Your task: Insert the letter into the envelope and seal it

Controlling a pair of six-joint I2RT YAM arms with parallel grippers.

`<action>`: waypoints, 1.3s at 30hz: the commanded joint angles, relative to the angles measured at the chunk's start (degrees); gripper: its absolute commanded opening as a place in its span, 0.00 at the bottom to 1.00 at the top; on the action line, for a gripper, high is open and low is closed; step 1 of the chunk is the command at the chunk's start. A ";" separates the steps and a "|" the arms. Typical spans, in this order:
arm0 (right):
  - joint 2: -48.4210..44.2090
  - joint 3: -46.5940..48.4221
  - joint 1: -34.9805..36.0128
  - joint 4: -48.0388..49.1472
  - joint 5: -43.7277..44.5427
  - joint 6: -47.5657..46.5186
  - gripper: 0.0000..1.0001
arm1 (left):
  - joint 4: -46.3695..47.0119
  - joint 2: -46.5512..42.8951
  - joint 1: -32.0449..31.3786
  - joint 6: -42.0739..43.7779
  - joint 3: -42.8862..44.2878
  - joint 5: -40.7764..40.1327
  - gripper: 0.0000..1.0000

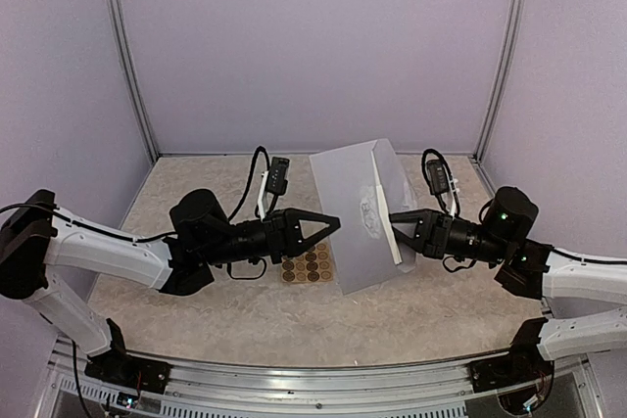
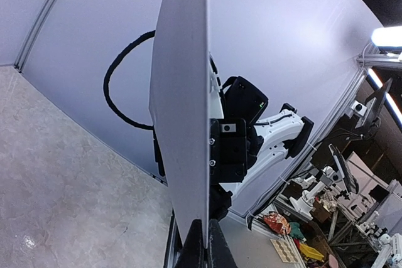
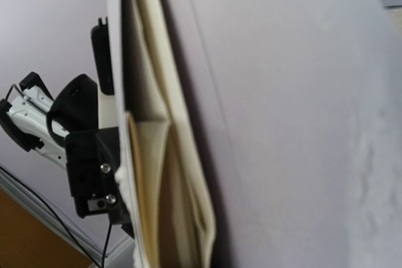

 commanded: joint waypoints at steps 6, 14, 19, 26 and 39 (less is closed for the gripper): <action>0.74 0.31 2.00 2.76 -0.25 0.44 0.00 | 1.91 0.93 -0.49 -0.17 0.36 -0.80 0.00; 1.35 1.22 2.43 1.69 -0.21 -0.22 0.00 | 0.73 0.80 -0.59 0.34 0.28 -1.39 0.00; -3.91 2.69 2.32 -7.50 4.72 -4.09 0.23 | -4.74 -1.44 0.60 1.56 -0.87 -3.19 0.00; -13.21 4.50 -1.57 -23.12 9.93 -8.16 0.66 | -11.96 -6.26 2.32 3.33 -3.35 -2.48 0.00; -10.89 4.07 -5.25 -23.00 2.84 -8.35 0.88 | -12.43 -8.08 2.40 3.62 -4.30 0.38 0.00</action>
